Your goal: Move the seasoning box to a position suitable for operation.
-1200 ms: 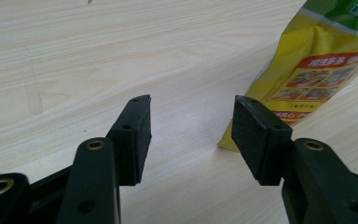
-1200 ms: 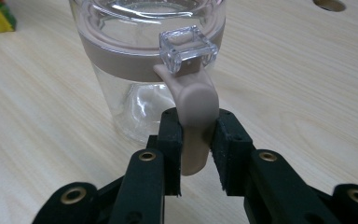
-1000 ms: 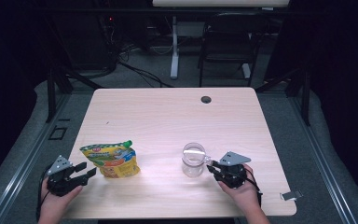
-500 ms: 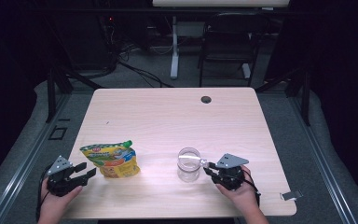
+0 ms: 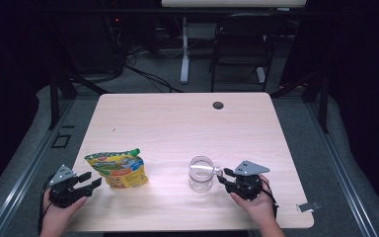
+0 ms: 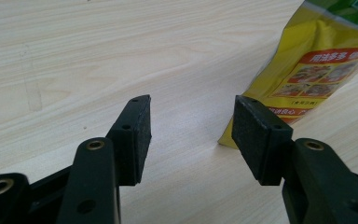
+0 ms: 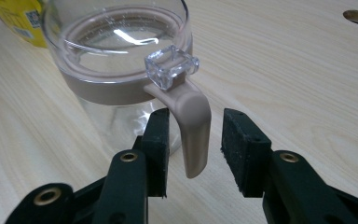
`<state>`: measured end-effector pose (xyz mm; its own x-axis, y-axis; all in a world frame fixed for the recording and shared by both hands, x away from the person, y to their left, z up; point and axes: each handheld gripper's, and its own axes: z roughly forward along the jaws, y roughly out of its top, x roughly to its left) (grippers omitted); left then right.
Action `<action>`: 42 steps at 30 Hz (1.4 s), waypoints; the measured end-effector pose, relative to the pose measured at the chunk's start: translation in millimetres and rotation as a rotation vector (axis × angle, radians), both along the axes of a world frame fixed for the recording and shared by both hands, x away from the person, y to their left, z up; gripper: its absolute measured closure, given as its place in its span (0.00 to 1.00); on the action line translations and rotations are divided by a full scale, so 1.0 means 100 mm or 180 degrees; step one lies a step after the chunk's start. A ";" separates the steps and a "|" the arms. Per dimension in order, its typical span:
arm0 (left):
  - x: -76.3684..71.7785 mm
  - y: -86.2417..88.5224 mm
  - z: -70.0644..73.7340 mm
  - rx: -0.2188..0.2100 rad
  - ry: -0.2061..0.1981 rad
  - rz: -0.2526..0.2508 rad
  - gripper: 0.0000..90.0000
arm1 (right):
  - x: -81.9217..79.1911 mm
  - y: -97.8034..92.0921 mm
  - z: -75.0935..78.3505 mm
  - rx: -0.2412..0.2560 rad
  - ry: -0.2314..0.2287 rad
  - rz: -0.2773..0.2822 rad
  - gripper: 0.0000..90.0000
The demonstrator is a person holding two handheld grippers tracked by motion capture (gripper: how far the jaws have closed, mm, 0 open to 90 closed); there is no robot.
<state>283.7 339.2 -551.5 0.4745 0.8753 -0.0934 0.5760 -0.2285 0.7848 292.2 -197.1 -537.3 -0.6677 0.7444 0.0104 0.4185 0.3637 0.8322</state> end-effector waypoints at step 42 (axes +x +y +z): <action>-0.01 0.02 -0.01 -0.0013 0.0003 0.0044 0.53 | 0.06 0.22 0.43 0.0349 0.0312 -0.0679 0.91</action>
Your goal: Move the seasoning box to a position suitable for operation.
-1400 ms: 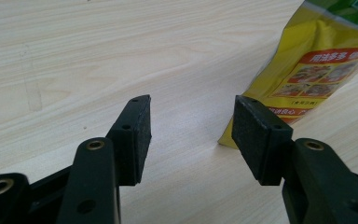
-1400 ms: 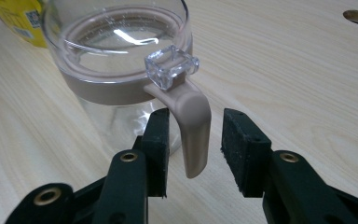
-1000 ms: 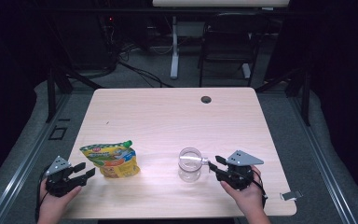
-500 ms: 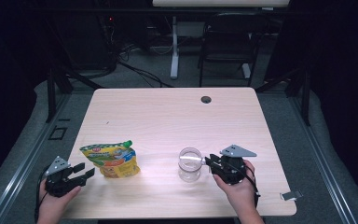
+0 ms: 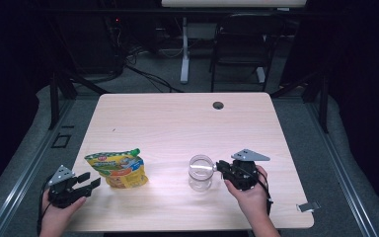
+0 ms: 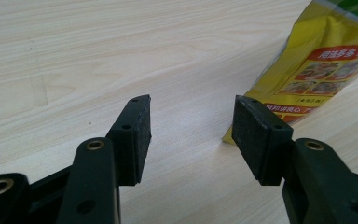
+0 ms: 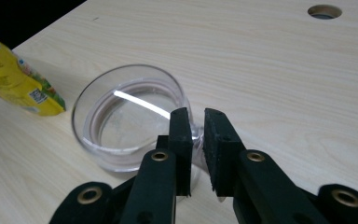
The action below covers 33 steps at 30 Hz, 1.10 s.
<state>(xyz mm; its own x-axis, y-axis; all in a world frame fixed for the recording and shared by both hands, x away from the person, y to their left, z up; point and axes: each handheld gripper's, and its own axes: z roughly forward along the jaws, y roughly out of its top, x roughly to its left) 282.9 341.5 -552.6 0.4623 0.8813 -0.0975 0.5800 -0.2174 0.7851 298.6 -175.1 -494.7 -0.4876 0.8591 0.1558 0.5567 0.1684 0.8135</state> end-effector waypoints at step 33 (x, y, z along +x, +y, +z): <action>0.01 0.02 -0.02 -0.0002 0.0033 -0.0004 0.53 | 0.00 0.04 -0.02 0.0025 -0.0051 -0.0192 0.93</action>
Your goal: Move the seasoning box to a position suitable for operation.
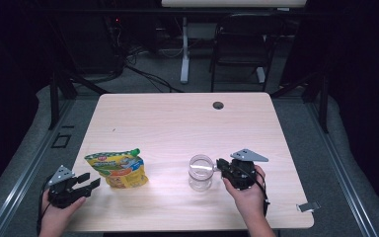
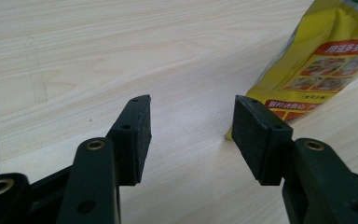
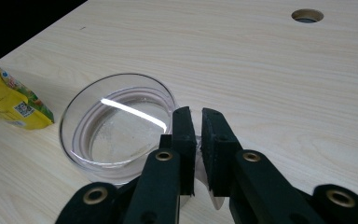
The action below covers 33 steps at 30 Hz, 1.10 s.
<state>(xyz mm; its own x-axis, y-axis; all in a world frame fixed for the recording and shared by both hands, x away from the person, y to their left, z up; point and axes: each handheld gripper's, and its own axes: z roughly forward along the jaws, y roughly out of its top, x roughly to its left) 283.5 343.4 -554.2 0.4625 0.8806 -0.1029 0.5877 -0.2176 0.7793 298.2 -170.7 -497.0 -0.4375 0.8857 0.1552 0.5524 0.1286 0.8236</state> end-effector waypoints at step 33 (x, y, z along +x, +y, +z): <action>-0.02 -0.01 0.03 0.0031 -0.0050 -0.0016 0.53 | -0.01 -0.03 -0.05 0.0073 -0.0042 -0.0051 0.99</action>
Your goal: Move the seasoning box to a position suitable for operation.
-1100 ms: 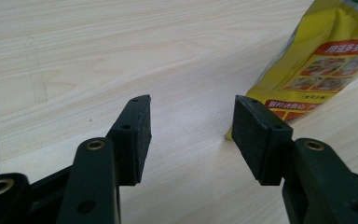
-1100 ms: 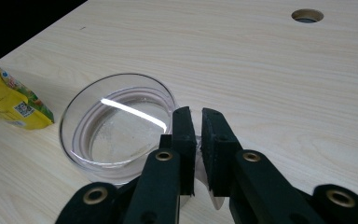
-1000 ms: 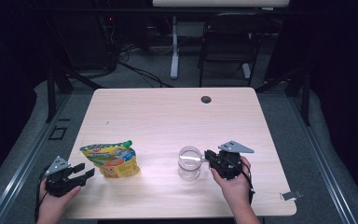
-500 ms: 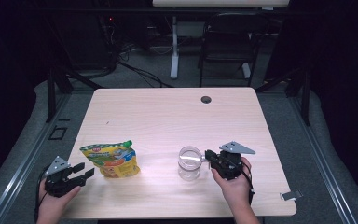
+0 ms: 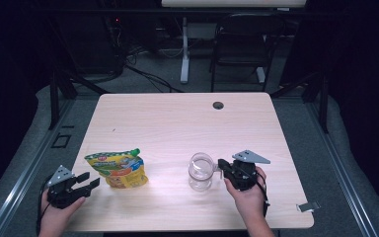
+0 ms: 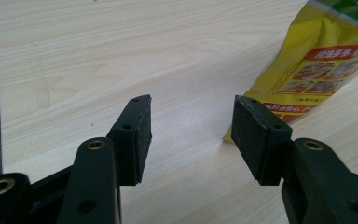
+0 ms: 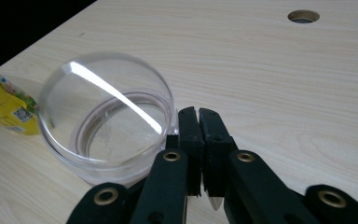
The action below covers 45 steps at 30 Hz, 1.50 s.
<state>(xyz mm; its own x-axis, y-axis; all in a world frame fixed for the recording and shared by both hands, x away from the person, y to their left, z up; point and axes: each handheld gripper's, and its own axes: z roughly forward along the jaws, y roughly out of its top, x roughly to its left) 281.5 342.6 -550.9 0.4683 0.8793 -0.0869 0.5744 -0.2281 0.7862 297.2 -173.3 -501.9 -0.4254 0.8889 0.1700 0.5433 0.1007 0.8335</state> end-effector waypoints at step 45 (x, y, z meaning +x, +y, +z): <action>0.02 0.02 0.01 -0.0033 -0.0011 -0.0003 0.53 | 0.08 -0.18 -0.21 0.0015 0.0322 -0.0152 0.85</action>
